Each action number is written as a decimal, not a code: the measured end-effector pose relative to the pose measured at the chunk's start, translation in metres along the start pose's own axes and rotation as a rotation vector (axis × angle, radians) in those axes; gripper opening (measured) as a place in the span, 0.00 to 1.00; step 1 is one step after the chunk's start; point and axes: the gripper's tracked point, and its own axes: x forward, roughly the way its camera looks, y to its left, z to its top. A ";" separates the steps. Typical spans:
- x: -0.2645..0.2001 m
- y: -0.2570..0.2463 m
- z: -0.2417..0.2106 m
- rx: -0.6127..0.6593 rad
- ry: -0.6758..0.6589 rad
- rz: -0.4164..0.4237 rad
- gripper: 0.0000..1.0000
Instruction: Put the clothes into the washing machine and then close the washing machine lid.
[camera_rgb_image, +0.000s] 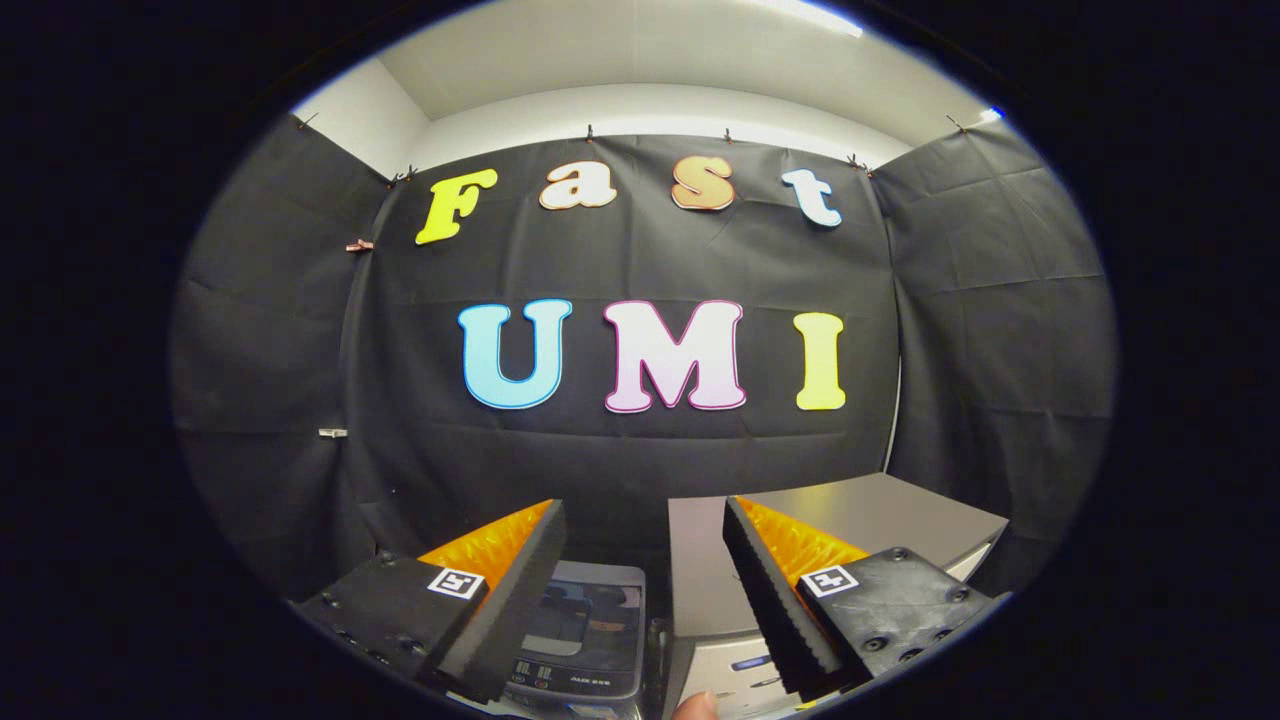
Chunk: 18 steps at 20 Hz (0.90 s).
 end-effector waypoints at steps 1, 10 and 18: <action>-0.009 -0.006 0.003 -0.003 -0.003 -0.001 0.99; -0.091 -0.059 0.033 -0.010 -0.064 -0.024 0.99; -0.137 -0.130 0.046 -0.014 -0.066 -0.117 0.99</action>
